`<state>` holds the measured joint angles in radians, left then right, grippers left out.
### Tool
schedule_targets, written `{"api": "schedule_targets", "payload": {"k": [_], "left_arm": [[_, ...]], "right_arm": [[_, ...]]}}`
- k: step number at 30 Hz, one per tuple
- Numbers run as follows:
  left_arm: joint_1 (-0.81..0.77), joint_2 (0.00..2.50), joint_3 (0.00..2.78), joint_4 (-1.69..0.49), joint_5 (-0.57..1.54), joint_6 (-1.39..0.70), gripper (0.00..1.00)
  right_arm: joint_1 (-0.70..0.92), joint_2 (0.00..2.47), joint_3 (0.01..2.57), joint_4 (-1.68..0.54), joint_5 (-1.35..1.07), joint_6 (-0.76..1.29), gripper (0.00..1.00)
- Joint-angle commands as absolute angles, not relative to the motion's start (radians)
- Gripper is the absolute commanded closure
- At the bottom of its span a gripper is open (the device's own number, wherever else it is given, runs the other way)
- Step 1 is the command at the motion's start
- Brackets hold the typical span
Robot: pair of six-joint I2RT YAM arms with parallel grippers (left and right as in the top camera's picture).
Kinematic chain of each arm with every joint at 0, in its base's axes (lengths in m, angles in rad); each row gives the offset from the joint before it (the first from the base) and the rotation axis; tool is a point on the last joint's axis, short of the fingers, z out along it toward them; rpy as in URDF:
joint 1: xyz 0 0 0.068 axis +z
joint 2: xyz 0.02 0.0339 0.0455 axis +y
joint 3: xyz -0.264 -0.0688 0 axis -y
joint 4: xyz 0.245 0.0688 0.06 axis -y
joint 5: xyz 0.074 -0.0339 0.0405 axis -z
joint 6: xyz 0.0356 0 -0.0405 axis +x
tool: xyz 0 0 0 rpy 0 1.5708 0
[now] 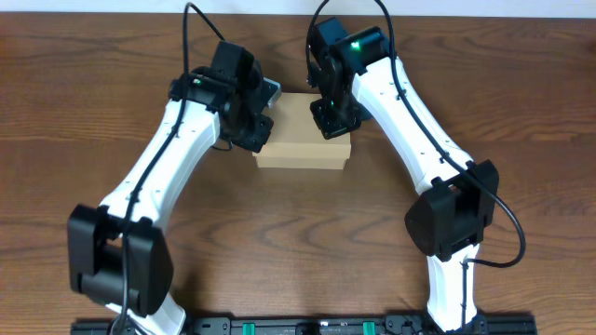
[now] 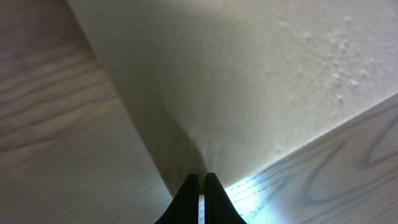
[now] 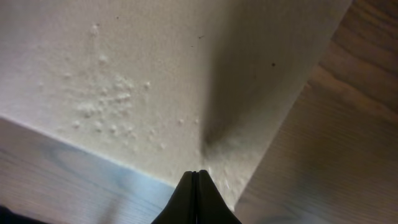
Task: Pack container
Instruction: 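Swing the lid down over the box with both grippers and press closed, then lift both grippers up and away from the closed box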
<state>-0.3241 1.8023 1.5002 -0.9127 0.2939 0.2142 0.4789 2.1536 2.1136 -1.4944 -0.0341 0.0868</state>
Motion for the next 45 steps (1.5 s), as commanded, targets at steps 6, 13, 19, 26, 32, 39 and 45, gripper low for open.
{"api": "schedule_targets", "payload": {"k": [6,13,19,26,32,39,45], "left_arm": [[-0.329,1.887,1.499,-0.912,0.338,0.224,0.94],[-0.329,1.891,1.499,-0.913,0.337,0.223,0.95],[-0.327,1.882,1.509,-0.94,0.323,0.208,0.94],[-0.326,1.84,1.61,-1.055,0.19,0.194,0.94],[-0.319,1.781,1.724,-1.152,0.108,0.163,0.94],[-0.267,1.649,1.756,-1.216,0.002,0.149,0.93],[-0.176,1.531,1.756,-1.257,-0.03,0.115,0.91]], "right_arm": [[0.472,2.159,2.027,-1.458,-0.038,0.073,0.99],[0.472,2.159,1.92,-1.375,-0.087,0.074,0.99],[0.468,2.148,1.935,-1.346,-0.091,0.074,0.99],[0.441,2.099,2.017,-1.336,-0.073,0.082,0.99],[0.408,2.037,2.117,-1.331,0.01,0.112,0.99],[0.346,1.918,2.154,-1.316,0.051,0.112,0.99],[0.268,1.815,2.154,-1.316,0.083,0.123,0.99]]}}
